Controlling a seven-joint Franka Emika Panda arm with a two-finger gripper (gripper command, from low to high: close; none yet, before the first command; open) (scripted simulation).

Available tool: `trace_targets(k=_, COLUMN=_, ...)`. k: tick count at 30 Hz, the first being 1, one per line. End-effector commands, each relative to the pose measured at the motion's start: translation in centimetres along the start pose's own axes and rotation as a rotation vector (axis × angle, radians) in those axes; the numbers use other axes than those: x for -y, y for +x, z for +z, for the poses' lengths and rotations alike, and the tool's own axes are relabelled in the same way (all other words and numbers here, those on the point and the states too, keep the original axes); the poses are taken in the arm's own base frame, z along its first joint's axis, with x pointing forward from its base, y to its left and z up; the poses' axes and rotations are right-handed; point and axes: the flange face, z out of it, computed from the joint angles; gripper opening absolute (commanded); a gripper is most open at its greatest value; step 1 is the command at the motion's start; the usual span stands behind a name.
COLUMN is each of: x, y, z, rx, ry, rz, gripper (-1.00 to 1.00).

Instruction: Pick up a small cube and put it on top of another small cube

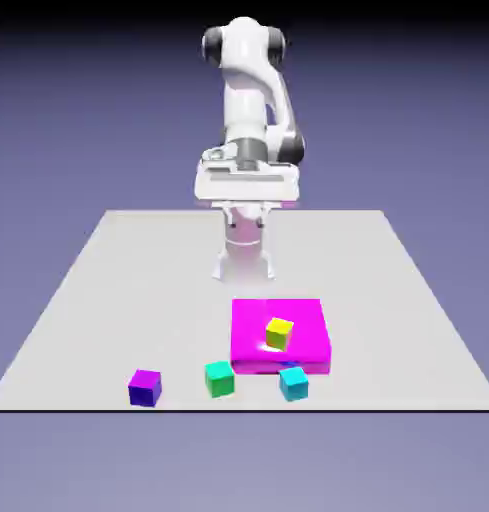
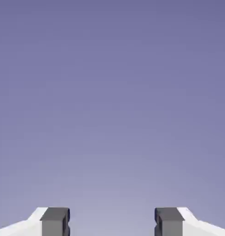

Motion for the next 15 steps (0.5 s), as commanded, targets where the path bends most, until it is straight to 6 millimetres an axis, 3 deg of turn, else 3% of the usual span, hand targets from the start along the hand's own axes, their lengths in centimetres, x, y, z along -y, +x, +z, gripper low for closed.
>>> trace_targets(k=1, x=0.4, y=-0.1, z=1.0, rx=0.029, ry=-0.025, rz=-0.01, gripper=0.0)
trace_targets(k=8, x=2.7, y=-1.6, z=8.7, rx=0.235, ry=-0.199, rz=-0.081, gripper=0.0)
trace_targets(k=15, x=3.8, y=-4.7, z=16.5, rx=0.44, ry=-0.368, rz=-0.148, gripper=0.0)
